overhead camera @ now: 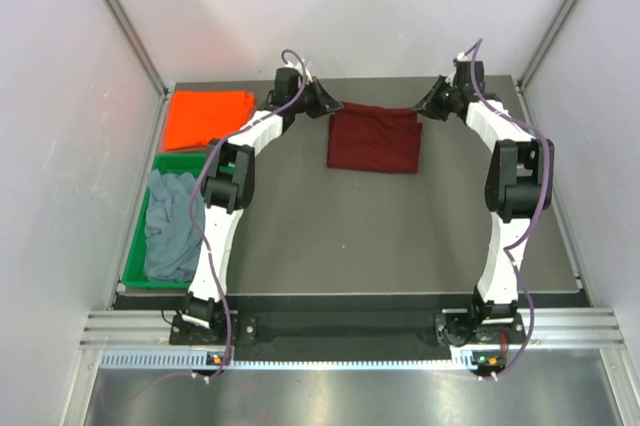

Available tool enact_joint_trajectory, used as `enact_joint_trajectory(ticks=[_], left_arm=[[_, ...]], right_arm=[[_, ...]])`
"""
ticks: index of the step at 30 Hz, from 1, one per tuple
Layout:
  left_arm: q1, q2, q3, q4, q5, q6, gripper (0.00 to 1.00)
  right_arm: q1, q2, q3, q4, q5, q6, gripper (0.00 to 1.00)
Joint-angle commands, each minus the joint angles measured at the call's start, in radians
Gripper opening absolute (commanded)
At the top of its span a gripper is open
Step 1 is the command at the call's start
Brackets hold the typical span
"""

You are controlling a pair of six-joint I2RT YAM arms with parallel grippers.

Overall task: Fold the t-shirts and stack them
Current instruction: Fold the tshirt

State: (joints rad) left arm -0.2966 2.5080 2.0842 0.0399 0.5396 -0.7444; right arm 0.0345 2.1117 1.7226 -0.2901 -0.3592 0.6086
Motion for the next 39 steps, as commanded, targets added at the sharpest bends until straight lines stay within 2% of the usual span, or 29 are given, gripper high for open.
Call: enact_joint_trajectory(ticks=[1, 4, 6, 7, 8, 9, 10, 11, 12, 13, 15, 16, 19, 22, 25, 27, 28, 30, 33, 35, 39], left_arm=[[0.014, 0.035, 0.059, 0.141, 0.014, -0.021, 0.00], [0.020, 0.078, 0.085, 0.204, 0.013, -0.065, 0.01], [0.024, 0.112, 0.132, 0.207, 0.011, -0.078, 0.05], [0.025, 0.118, 0.149, 0.227, 0.016, -0.076, 0.08], [0.025, 0.121, 0.152, 0.233, 0.014, -0.073, 0.23], [0.027, 0.115, 0.151, 0.235, 0.005, -0.067, 0.31], [0.030, 0.108, 0.149, 0.227, 0.002, -0.050, 0.37], [0.031, 0.100, 0.149, 0.218, 0.006, -0.035, 0.39], [0.034, 0.077, 0.149, 0.195, 0.006, -0.017, 0.47], [0.036, 0.062, 0.145, 0.169, 0.007, 0.032, 0.58], [0.039, -0.001, 0.122, 0.085, -0.006, 0.101, 0.63], [0.039, -0.026, 0.076, 0.071, 0.000, 0.120, 0.63], [0.024, -0.135, -0.068, 0.074, 0.017, 0.161, 0.61], [0.001, -0.215, -0.168, 0.084, 0.037, 0.201, 0.59], [-0.036, -0.233, -0.262, 0.132, 0.077, 0.214, 0.57], [-0.045, -0.200, -0.256, 0.149, 0.101, 0.198, 0.56], [-0.050, -0.183, -0.234, 0.172, 0.118, 0.186, 0.54], [-0.050, -0.128, -0.210, 0.193, 0.160, 0.142, 0.48], [-0.049, -0.069, -0.158, 0.151, 0.158, 0.157, 0.42], [-0.049, -0.058, -0.154, 0.082, 0.120, 0.191, 0.41], [-0.044, -0.067, -0.210, 0.058, -0.015, 0.241, 0.41]], right_arm=[[-0.018, 0.027, 0.017, 0.107, -0.024, 0.028, 0.03], [-0.024, 0.042, 0.002, 0.169, -0.046, 0.059, 0.03], [-0.027, 0.062, 0.015, 0.180, -0.047, 0.057, 0.04], [-0.027, 0.068, 0.018, 0.180, -0.043, 0.054, 0.08], [-0.027, 0.068, 0.020, 0.178, -0.035, 0.053, 0.12], [-0.027, 0.067, 0.014, 0.186, -0.026, 0.054, 0.16], [-0.027, 0.061, 0.008, 0.189, -0.030, 0.059, 0.24], [-0.057, 0.054, -0.007, 0.190, -0.037, 0.063, 0.25], [-0.061, 0.044, -0.021, 0.190, -0.038, 0.065, 0.26], [-0.064, 0.028, -0.038, 0.193, -0.034, 0.062, 0.27], [-0.067, -0.028, -0.090, 0.180, -0.012, 0.025, 0.35], [-0.067, -0.063, -0.098, 0.128, 0.005, 0.011, 0.39], [-0.064, -0.116, -0.123, 0.066, -0.007, -0.053, 0.40], [-0.058, -0.134, -0.147, 0.040, -0.104, -0.107, 0.36], [-0.042, -0.142, -0.170, 0.016, -0.205, -0.145, 0.28], [-0.042, -0.139, -0.198, 0.019, -0.268, -0.161, 0.24], [-0.004, -0.134, -0.205, 0.017, -0.283, -0.164, 0.22], [0.007, -0.114, -0.244, 0.043, -0.328, -0.167, 0.17], [0.008, -0.072, -0.296, 0.077, -0.363, -0.152, 0.13], [0.002, -0.053, -0.331, 0.086, -0.344, -0.162, 0.13], [-0.027, -0.041, -0.397, 0.137, -0.282, -0.161, 0.12]])
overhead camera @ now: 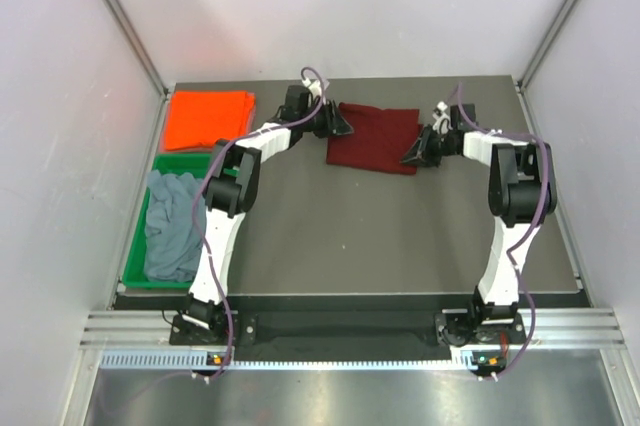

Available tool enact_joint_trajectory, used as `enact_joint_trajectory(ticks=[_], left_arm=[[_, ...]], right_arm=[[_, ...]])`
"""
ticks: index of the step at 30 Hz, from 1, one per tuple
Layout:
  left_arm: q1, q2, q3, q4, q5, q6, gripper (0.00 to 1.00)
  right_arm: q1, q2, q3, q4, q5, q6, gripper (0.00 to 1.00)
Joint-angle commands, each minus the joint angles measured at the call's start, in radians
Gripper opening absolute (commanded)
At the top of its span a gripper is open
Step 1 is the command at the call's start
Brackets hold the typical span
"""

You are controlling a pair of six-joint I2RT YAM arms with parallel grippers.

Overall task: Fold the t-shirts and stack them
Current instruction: Fold the tshirt

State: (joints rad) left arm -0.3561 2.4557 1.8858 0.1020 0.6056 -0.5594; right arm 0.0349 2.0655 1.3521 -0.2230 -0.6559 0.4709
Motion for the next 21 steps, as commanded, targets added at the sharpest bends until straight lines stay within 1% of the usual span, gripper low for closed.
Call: enact_joint_trajectory(ticks=[1, 3, 7, 9, 11, 13, 15, 18, 19, 21], left_arm=[[0.020, -0.011, -0.008, -0.005, -0.079, 0.056, 0.41], [0.023, 0.003, 0.004, -0.018, -0.090, 0.052, 0.41], [0.025, 0.019, 0.078, -0.056, -0.087, 0.046, 0.41], [0.025, 0.000, 0.081, -0.021, -0.075, 0.032, 0.42], [0.025, -0.004, 0.084, 0.027, -0.057, 0.000, 0.43], [0.025, 0.005, 0.093, 0.100, -0.027, -0.029, 0.43], [0.025, 0.028, 0.110, 0.139, -0.015, -0.074, 0.43], [0.025, 0.083, 0.159, 0.162, 0.011, -0.108, 0.42], [0.025, 0.094, 0.170, 0.171, 0.019, -0.112, 0.43], [0.026, 0.126, 0.203, 0.188, 0.011, -0.119, 0.43]], right_arm=[[-0.027, 0.013, -0.034, 0.079, 0.019, -0.023, 0.13], [-0.027, 0.013, -0.044, 0.077, 0.036, -0.023, 0.13], [-0.026, -0.048, -0.051, 0.079, 0.009, -0.011, 0.17], [-0.027, -0.079, -0.032, 0.085, 0.006, 0.005, 0.18], [-0.026, -0.074, -0.001, 0.086, 0.002, 0.011, 0.18], [-0.027, -0.042, 0.045, 0.100, -0.010, 0.020, 0.18], [-0.027, -0.013, 0.067, 0.144, -0.019, 0.049, 0.18], [-0.027, 0.045, 0.102, 0.215, -0.042, 0.097, 0.17], [-0.027, 0.068, 0.119, 0.215, -0.042, 0.107, 0.16], [-0.027, 0.103, 0.139, 0.263, -0.036, 0.123, 0.16]])
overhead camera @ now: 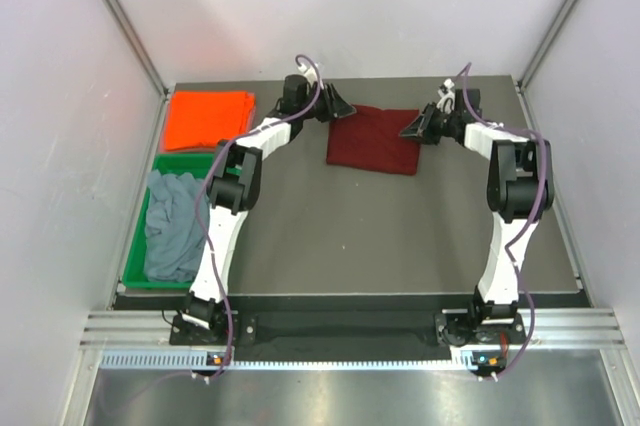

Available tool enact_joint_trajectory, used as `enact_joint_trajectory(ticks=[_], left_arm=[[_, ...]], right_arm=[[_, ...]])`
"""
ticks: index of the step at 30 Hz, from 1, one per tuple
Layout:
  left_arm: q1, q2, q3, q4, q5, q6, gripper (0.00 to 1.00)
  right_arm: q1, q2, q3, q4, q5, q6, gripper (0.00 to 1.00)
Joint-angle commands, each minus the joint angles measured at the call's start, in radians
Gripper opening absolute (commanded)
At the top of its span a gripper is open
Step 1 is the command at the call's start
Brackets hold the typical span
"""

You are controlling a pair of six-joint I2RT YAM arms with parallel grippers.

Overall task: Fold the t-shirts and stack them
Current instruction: Fold the tshirt

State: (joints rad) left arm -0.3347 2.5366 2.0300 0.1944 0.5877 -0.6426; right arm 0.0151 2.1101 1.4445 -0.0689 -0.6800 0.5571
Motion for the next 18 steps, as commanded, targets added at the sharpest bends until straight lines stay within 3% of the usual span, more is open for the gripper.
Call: enact_joint_trajectory(ticks=[1, 6, 11, 18], left_arm=[[0.006, 0.054, 0.073, 0.097, 0.023, -0.038, 0.44], [0.020, 0.135, 0.150, 0.169, 0.003, -0.107, 0.44], [0.048, 0.174, 0.174, 0.296, -0.054, -0.184, 0.45], [0.056, 0.201, 0.220, 0.320, -0.140, -0.239, 0.47]], right_arm=[[-0.007, 0.076, 0.072, 0.118, -0.007, 0.041, 0.15], [-0.046, 0.160, 0.131, 0.162, -0.004, 0.089, 0.15], [-0.058, 0.172, 0.099, 0.233, 0.020, 0.110, 0.15], [-0.064, 0.163, 0.034, 0.290, 0.011, 0.122, 0.20]])
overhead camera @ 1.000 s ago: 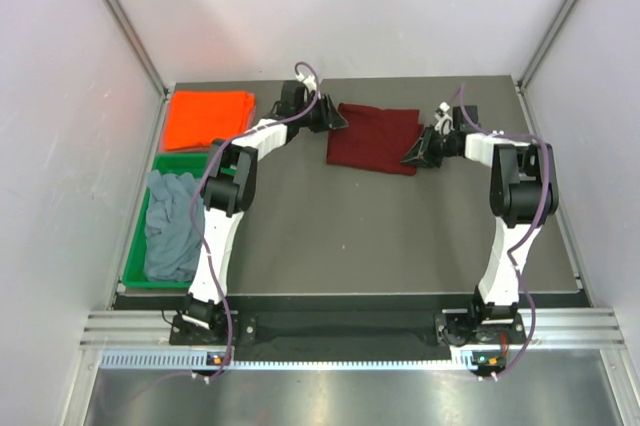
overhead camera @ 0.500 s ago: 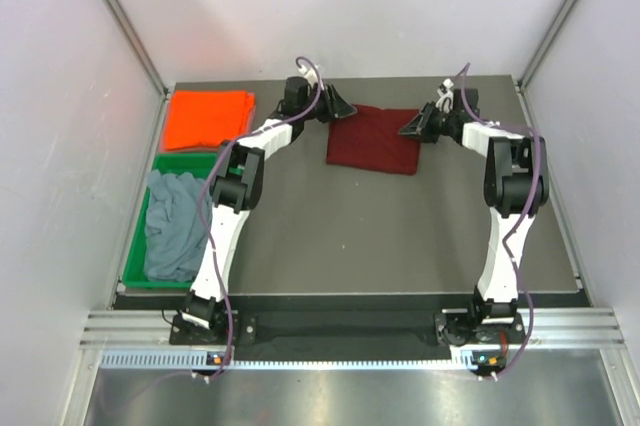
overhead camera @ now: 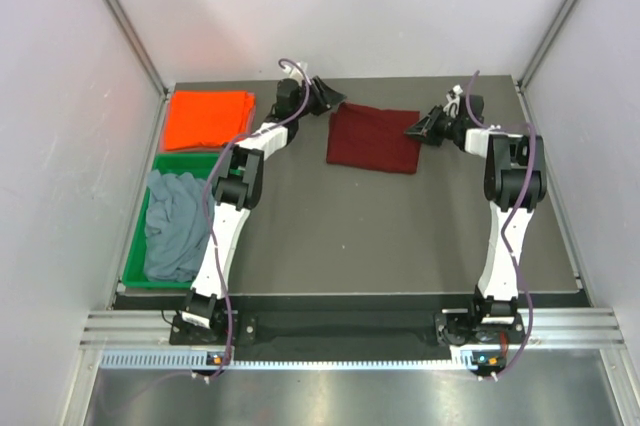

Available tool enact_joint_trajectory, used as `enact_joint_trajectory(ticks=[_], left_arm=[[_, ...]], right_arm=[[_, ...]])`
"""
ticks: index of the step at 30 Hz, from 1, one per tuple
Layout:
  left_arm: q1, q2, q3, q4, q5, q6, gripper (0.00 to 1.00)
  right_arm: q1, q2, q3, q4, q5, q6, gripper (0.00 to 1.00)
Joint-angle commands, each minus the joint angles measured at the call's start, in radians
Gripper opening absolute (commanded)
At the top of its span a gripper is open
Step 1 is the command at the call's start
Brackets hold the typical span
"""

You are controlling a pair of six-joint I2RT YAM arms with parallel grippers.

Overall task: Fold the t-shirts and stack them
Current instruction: Fold the tshirt

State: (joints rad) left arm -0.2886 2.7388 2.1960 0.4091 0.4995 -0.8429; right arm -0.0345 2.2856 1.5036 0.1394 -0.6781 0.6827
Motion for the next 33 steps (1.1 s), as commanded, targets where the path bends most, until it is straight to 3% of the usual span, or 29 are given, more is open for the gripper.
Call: enact_joint_trajectory(ticks=[1, 4, 7, 11, 14, 18, 21, 33], left_arm=[[0.009, -0.002, 0.054, 0.109, -0.044, -0.057, 0.47], [0.016, -0.036, 0.042, 0.082, -0.001, -0.068, 0.46], [0.017, -0.152, -0.034, -0.022, 0.027, 0.016, 0.44], [0.014, -0.365, -0.284, -0.227, -0.025, 0.201, 0.44], [0.014, -0.511, -0.451, -0.324, -0.061, 0.303, 0.46], [0.008, -0.623, -0.617, -0.340, -0.036, 0.355, 0.48], [0.006, -0.622, -0.673, -0.339, 0.005, 0.361, 0.49], [-0.040, -0.499, -0.642, -0.432, 0.062, 0.403, 0.49]], right_arm=[[-0.015, -0.015, -0.028, 0.085, 0.005, -0.002, 0.21], [-0.015, -0.038, -0.037, 0.078, -0.001, 0.002, 0.24], [-0.015, -0.083, -0.033, 0.031, 0.003, -0.017, 0.26], [-0.015, -0.185, -0.042, -0.047, 0.012, -0.054, 0.29], [-0.013, -0.250, -0.051, -0.136, 0.012, -0.100, 0.37], [-0.008, -0.308, -0.089, -0.292, 0.061, -0.202, 0.51], [-0.004, -0.342, -0.134, -0.368, 0.109, -0.254, 0.59], [0.027, -0.344, -0.249, -0.399, 0.180, -0.319, 0.61]])
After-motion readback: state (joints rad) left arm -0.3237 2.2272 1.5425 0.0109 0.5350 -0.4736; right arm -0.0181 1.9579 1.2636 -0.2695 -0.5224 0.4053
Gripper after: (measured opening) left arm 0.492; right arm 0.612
